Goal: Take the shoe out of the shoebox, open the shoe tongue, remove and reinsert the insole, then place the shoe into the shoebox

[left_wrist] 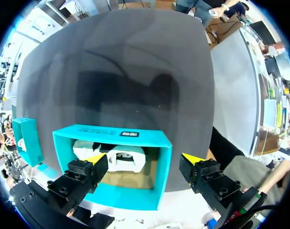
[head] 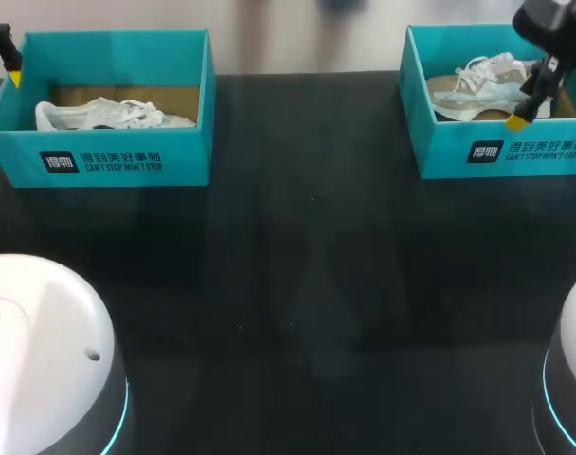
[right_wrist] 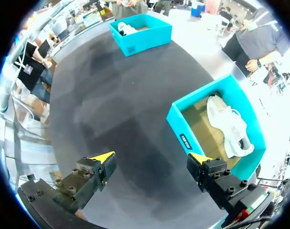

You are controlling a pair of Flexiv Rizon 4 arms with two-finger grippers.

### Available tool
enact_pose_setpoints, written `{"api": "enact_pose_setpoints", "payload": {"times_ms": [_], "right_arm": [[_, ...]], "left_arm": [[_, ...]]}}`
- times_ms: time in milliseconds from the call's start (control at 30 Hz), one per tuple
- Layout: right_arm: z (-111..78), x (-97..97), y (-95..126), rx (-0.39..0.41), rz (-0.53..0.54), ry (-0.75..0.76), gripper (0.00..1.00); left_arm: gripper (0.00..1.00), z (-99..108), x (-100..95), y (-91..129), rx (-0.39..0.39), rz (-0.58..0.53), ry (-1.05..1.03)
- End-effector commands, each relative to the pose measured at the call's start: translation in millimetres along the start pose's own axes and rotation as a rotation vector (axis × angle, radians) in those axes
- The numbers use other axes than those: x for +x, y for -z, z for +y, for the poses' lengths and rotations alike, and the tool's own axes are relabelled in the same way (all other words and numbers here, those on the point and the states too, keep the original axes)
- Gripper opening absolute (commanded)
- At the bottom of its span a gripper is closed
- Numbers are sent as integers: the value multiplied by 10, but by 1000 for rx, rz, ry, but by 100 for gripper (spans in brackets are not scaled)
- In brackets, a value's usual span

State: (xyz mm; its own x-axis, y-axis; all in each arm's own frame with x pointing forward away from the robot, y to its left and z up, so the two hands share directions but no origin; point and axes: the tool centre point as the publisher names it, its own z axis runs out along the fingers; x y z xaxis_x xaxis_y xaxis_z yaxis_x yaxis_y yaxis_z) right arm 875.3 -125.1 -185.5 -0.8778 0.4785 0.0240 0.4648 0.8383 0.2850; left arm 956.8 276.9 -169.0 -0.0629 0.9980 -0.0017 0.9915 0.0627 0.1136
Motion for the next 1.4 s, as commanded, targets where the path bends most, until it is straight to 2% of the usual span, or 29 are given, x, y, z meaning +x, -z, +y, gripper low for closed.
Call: {"api": "enact_pose_setpoints", "payload": {"times_ms": [33, 100, 200, 267, 300, 433, 467, 567, 600, 1100, 1133, 1167, 1200, 1267, 1400], "right_arm": [[10, -10, -2, 4, 2, 0, 100], [66, -265, 13, 104, -38, -57, 100], [148, -741, 45, 192, -75, -152, 100], [182, -1046, 54, 207, -92, -238, 100], [191, -1161, 49, 243, -101, -265, 100], [184, -1615, 61, 252, -107, -362, 100], [178, -1714, 64, 222, -113, -379, 100], [140, -2006, 64, 267, -125, -455, 100], [126, -2051, 57, 271, -127, -464, 100], [126, -2051, 57, 271, -127, -464, 100], [77, -2144, 24, 307, -154, -511, 100], [36, -2232, 14, 307, -189, -563, 100], [4, -2307, 10, 260, -218, -600, 100], [-67, -2447, -42, 272, -229, -666, 100], [-113, -2650, -115, 219, -255, -727, 100]], "left_arm": [[100, -16, -4, 9, -2, 3, 0], [100, -16, -4, 9, -2, 3, 0], [100, -16, -4, 9, -2, 3, 0], [100, -16, -4, 9, -2, 3, 0], [100, -16, -4, 9, -2, 3, 0], [100, -16, -4, 9, -2, 3, 0], [100, -16, -4, 9, -2, 3, 0], [100, -16, -4, 9, -2, 3, 0], [100, -16, -4, 9, -2, 3, 0], [100, -16, -4, 9, -2, 3, 0], [100, -16, -4, 9, -2, 3, 0], [100, -16, -4, 9, -2, 3, 0], [100, -16, -4, 9, -2, 3, 0], [100, -16, -4, 9, -2, 3, 0], [100, -16, -4, 9, -2, 3, 0]]}}
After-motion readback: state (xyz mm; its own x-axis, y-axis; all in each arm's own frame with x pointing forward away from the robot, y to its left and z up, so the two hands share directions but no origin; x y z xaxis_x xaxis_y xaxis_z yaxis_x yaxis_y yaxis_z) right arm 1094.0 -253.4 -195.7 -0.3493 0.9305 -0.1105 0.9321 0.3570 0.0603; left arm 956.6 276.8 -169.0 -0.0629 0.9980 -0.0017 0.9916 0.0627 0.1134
